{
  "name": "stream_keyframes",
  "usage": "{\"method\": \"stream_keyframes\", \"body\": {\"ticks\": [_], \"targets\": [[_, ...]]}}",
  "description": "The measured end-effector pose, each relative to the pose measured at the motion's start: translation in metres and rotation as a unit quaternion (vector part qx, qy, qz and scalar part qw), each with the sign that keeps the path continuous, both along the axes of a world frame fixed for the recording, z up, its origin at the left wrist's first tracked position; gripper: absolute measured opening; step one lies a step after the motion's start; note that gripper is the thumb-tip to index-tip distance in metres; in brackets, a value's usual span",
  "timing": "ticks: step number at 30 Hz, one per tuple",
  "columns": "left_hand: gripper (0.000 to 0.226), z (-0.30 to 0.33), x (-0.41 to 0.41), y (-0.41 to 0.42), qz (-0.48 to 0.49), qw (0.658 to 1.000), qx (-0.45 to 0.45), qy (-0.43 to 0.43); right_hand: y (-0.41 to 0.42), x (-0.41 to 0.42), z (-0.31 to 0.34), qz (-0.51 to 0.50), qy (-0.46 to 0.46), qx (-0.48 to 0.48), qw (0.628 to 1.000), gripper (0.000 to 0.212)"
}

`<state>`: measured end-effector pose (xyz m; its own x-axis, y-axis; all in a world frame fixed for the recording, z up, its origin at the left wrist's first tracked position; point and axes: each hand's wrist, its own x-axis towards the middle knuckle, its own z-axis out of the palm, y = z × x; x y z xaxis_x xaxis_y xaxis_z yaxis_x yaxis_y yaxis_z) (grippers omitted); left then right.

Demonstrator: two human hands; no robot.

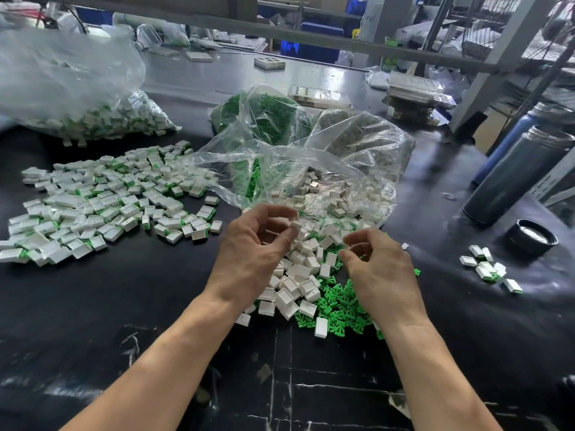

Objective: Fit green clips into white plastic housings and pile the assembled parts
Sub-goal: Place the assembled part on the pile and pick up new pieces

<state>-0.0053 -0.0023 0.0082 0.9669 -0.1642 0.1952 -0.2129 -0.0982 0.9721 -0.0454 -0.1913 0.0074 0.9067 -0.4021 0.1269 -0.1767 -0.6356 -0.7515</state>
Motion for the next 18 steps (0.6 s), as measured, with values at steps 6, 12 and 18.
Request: {"method": "stream_keyframes", "body": {"ticks": [6,12,18], "targets": [[0.016,0.002,-0.006,-0.006,-0.021,0.997,-0.068,0.012,0.013,-0.001,0.002,0.062,-0.107,0.24,0.963,0.013],[0.021,0.003,-0.005,-0.006,-0.046,0.991,-0.119,0.032,0.018,-0.001,0.003,0.092,-0.117,0.329,0.932,0.01],[0.021,-0.002,-0.003,-0.009,-0.065,0.981,-0.162,0.08,0.02,0.001,0.002,0.084,-0.126,0.408,0.901,0.006]]}}
